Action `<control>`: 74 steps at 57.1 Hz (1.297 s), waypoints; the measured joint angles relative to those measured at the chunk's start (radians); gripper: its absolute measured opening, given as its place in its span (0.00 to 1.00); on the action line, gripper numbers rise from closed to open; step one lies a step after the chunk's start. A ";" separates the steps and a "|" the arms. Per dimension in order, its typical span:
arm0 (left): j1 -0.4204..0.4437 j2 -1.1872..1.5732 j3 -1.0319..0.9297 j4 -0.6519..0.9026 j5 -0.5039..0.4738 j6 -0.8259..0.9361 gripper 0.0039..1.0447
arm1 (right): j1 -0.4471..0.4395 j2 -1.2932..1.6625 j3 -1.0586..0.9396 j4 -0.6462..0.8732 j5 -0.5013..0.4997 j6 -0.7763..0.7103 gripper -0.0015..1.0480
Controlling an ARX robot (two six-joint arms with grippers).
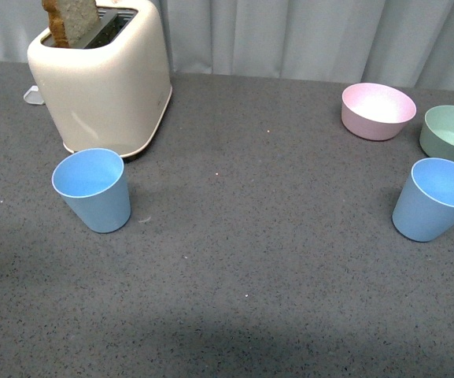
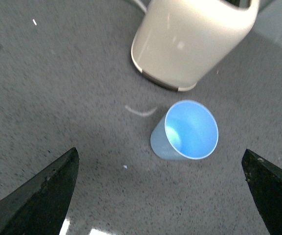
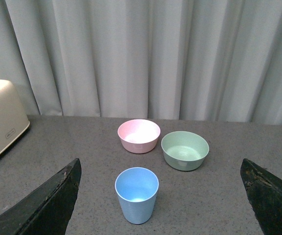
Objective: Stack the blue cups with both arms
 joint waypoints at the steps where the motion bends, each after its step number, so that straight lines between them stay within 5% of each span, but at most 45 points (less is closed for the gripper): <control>1: -0.003 0.022 0.011 -0.005 0.003 -0.001 0.94 | 0.000 0.000 0.000 0.000 0.000 0.000 0.91; 14: -0.064 0.416 0.261 -0.099 0.072 -0.049 0.94 | 0.000 0.000 0.000 0.000 0.000 0.000 0.91; 50: -0.072 0.783 0.545 -0.260 0.048 -0.106 0.94 | 0.000 0.000 0.000 0.000 0.000 0.000 0.91; 74: -0.069 0.830 0.606 -0.314 0.057 -0.142 0.32 | 0.000 0.000 0.000 0.000 0.000 0.000 0.91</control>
